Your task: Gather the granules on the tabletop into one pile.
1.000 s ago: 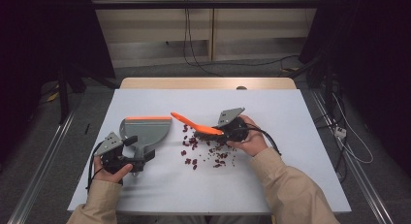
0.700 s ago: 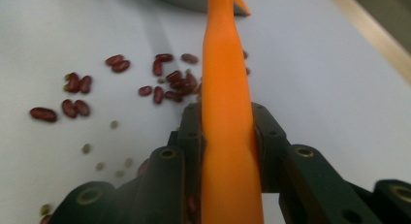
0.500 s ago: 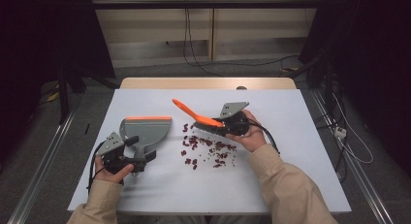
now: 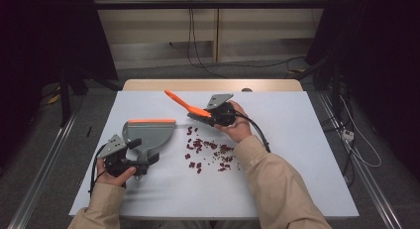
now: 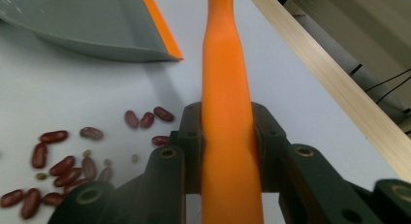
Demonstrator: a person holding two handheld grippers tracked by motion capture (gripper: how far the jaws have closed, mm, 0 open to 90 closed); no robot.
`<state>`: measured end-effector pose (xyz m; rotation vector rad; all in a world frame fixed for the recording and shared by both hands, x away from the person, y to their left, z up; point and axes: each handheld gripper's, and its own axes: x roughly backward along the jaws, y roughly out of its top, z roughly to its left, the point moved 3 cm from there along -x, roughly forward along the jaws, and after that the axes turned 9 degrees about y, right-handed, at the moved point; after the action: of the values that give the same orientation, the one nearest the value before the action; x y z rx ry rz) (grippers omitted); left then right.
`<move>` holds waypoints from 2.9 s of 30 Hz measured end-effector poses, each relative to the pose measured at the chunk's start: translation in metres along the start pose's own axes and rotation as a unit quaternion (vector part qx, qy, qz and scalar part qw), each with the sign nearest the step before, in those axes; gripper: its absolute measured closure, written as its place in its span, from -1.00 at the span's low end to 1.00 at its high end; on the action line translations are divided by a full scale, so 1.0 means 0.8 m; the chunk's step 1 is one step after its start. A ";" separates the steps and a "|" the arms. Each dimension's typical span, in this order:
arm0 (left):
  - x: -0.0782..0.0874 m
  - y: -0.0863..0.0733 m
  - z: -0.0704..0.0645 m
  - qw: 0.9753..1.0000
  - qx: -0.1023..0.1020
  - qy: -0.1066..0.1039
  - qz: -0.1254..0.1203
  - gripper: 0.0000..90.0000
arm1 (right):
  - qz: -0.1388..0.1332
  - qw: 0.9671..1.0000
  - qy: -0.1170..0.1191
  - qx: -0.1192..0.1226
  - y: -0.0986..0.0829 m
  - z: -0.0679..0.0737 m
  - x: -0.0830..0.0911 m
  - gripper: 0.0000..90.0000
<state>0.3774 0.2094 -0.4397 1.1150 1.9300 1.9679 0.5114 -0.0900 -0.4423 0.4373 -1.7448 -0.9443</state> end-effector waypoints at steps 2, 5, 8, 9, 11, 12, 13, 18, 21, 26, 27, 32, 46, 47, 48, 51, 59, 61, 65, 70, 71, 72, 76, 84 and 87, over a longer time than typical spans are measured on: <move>0.001 0.000 0.001 1.000 0.000 0.001 0.000 -0.87 | 0.008 1.000 0.011 0.007 0.001 0.002 -0.010 0.59; 0.001 0.000 0.001 1.000 -0.001 0.003 0.002 -0.87 | 0.007 0.999 0.037 0.023 0.000 0.009 -0.017 0.59; 0.001 -0.001 0.001 1.000 0.000 0.005 0.002 -0.87 | 0.013 0.998 0.056 0.031 -0.002 0.013 -0.013 0.59; 0.001 -0.001 0.001 1.000 -0.001 0.004 0.002 -0.87 | 0.014 0.997 0.061 0.033 -0.003 0.015 -0.011 0.59; 0.002 0.000 0.002 1.000 -0.001 0.005 0.001 -0.87 | 0.017 0.996 0.071 0.043 -0.005 0.020 -0.007 0.58; 0.002 0.000 0.002 1.000 0.000 0.006 0.001 -0.87 | 0.016 0.996 0.077 0.045 -0.005 0.024 -0.005 0.58; 0.002 0.000 0.002 1.000 0.000 0.006 0.001 -0.87 | 0.015 0.995 0.085 0.049 -0.006 0.028 -0.002 0.58; 0.002 0.000 0.003 1.000 0.000 0.007 0.000 -0.87 | 0.015 0.992 0.105 0.065 -0.010 0.046 0.008 0.58; 0.002 0.000 0.002 1.000 0.000 0.008 0.000 -0.87 | 0.013 0.991 0.113 0.067 -0.014 0.053 0.014 0.58; 0.002 0.000 0.002 1.000 0.000 0.008 0.000 -0.87 | 0.015 0.990 0.119 0.071 -0.017 0.066 0.022 0.58; 0.002 0.000 0.002 1.000 0.000 0.008 0.000 -0.87 | 0.015 0.990 0.121 0.072 -0.017 0.067 0.023 0.58; 0.002 0.000 0.002 1.000 -0.001 0.008 -0.001 -0.88 | 0.014 0.990 0.122 0.073 -0.019 0.075 0.029 0.58; 0.000 0.000 0.001 1.000 -0.001 0.007 0.000 -0.87 | -0.014 0.995 0.081 0.060 -0.009 0.055 0.040 0.59; 0.000 0.000 0.001 1.000 -0.001 0.007 0.001 -0.87 | -0.010 0.995 0.074 0.059 -0.009 0.052 0.037 0.59; 0.000 0.000 0.002 1.000 -0.002 0.007 0.001 -0.87 | -0.008 0.995 0.075 0.058 -0.010 0.050 0.035 0.59; 0.000 0.000 0.002 1.000 -0.002 0.006 0.001 -0.87 | 0.008 0.996 0.065 0.060 -0.015 0.047 0.023 0.59; 0.000 0.000 0.002 1.000 -0.002 0.007 0.000 -0.87 | 0.012 0.994 0.094 0.057 -0.017 0.063 0.026 0.59; 0.000 0.000 0.002 1.000 -0.002 0.008 0.000 -0.87 | 0.007 0.993 0.106 0.053 -0.018 0.069 0.029 0.59; 0.000 0.000 0.001 1.000 -0.003 0.006 0.000 -0.87 | 0.009 0.992 0.107 0.061 -0.019 0.079 0.034 0.59; 0.000 0.000 0.000 1.000 -0.003 0.007 0.001 -0.87 | 0.007 0.991 0.114 0.066 -0.021 0.085 0.040 0.59; 0.000 0.000 0.001 1.000 -0.003 0.007 0.001 -0.87 | 0.005 0.991 0.113 0.068 -0.022 0.086 0.041 0.59; -0.001 0.000 0.001 1.000 -0.003 0.007 0.001 -0.87 | 0.003 0.991 0.112 0.067 -0.022 0.087 0.042 0.59; -0.001 0.000 0.000 1.000 -0.004 0.007 0.002 -0.87 | -0.014 0.993 0.098 0.061 -0.019 0.081 0.047 0.59; -0.002 0.000 0.000 1.000 -0.005 0.006 0.004 -0.87 | -0.018 0.995 0.077 0.056 -0.011 0.058 0.039 0.59; -0.003 -0.001 0.001 1.000 -0.003 0.006 0.003 -0.87 | -0.017 0.996 0.071 0.056 -0.009 0.055 0.026 0.59</move>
<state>0.3793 0.2089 -0.4412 1.1104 1.9265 1.9867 0.4626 -0.0917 -0.4406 0.5940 -1.6709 -0.8223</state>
